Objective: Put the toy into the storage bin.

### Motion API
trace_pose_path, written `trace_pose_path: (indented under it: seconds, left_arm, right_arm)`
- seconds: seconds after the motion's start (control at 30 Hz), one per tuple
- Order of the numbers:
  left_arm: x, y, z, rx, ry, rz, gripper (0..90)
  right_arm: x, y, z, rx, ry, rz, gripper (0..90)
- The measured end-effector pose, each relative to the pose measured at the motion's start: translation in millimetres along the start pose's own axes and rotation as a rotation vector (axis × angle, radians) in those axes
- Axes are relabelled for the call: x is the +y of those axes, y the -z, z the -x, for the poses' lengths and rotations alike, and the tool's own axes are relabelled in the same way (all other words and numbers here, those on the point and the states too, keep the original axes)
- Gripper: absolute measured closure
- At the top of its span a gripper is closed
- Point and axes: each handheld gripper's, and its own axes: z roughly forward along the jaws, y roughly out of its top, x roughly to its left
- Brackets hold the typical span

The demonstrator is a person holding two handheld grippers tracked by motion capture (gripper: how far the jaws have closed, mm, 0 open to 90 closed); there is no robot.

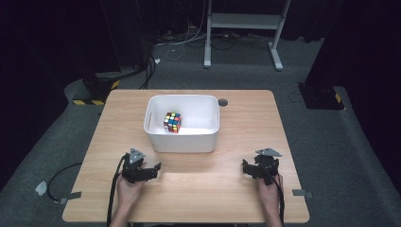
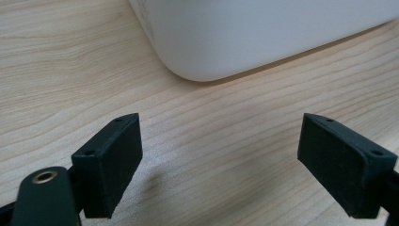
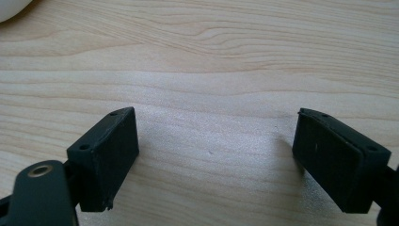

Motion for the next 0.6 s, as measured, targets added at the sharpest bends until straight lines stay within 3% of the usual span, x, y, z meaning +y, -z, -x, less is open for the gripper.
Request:
trace_pose_path:
  seconds: [0.3,0.6]
  left_arm:
    - [-2.4,-10.3,1.6,0.027,-0.016,-0.068,14.5]
    - [-2.1,-10.8,1.8,0.026,-0.018,-0.067,14.0]
  right_arm:
    - [0.0,0.0,0.0,0.0,0.0,0.0,14.4]
    - [-0.1,-0.1,0.2,0.001,0.002,0.001,14.4]
